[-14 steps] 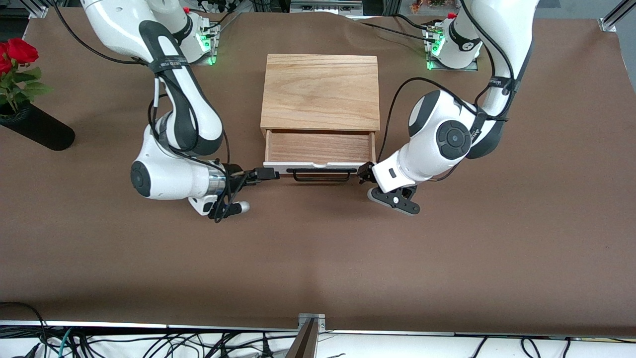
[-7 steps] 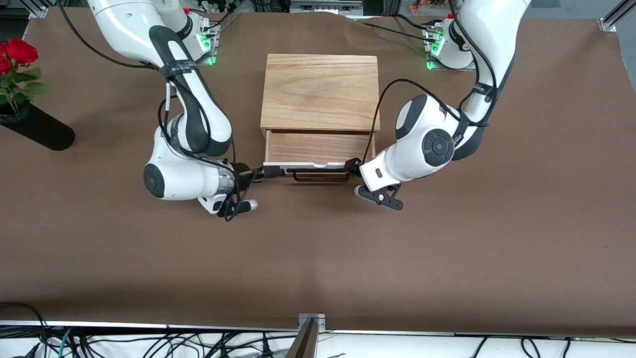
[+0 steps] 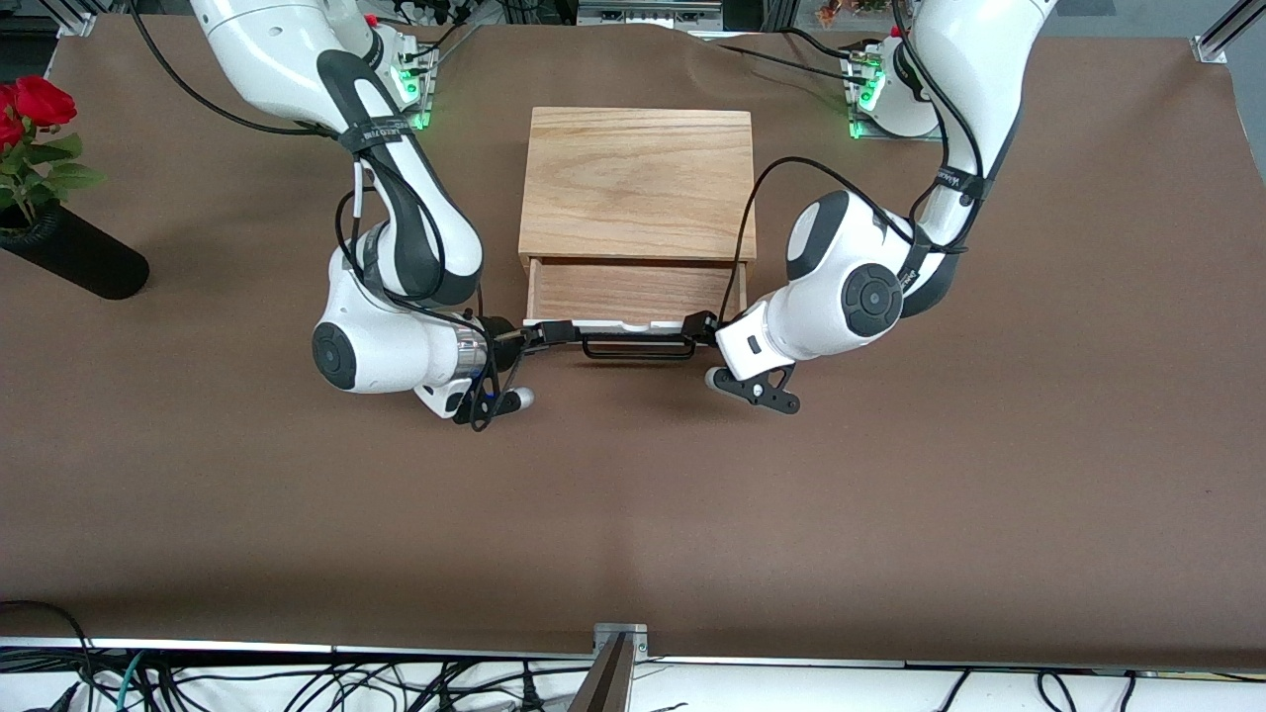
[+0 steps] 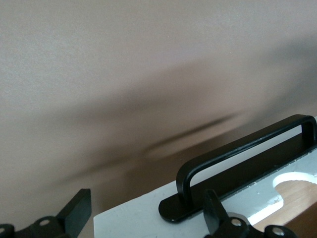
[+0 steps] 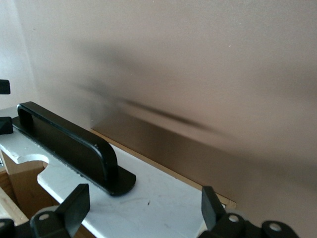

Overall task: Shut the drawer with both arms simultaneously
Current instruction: 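Place the right gripper and the left gripper against the white drawer front, then push the drawer into the box with the right and left grippers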

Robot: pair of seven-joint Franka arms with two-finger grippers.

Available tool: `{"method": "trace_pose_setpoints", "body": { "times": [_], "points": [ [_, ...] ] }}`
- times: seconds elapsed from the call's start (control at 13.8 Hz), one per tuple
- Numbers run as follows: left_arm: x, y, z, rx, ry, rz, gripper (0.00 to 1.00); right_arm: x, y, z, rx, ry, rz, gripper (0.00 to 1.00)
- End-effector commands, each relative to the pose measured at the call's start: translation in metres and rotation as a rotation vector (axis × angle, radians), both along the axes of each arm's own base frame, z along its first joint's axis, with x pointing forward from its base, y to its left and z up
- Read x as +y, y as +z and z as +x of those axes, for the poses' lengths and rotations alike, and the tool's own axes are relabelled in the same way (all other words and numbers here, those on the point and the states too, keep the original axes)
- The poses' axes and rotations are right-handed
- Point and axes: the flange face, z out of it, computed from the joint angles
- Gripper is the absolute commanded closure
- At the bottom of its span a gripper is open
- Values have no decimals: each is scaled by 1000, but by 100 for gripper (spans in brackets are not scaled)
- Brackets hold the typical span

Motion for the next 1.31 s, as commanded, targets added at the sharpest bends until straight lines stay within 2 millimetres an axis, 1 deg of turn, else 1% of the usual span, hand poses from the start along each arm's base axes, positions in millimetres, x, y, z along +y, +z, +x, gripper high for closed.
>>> {"method": "trace_pose_setpoints", "body": {
  "times": [0.0, 0.29, 0.44, 0.65, 0.8, 1.09, 1.16, 1.24],
  "points": [
    [1, -6, -12, 77, -25, -3, 0, 7, -3, -4, 13, 0, 9, 0],
    [3, -10, -21, 156, -51, 17, 0, 14, -12, -15, 38, 14, 0, 0],
    [3, -13, -29, 207, -71, 30, 0, 13, -15, -20, 58, 21, -4, 0],
    [5, -15, -33, 245, -83, 39, 0, 14, -14, -28, 102, 50, -1, 0],
    [6, -19, -40, 287, -98, 51, 0, 15, -12, -34, 138, 76, 1, 0],
    [7, -21, -45, 328, -106, 63, 0, 10, -9, -49, 218, 120, 1, 0],
    [7, -21, -47, 341, -98, 69, 0, 9, -12, -53, 236, 124, -3, 0],
    [7, -22, -49, 364, -84, 82, 0, 6, -11, -57, 241, 123, -5, 0]
  ]
}}
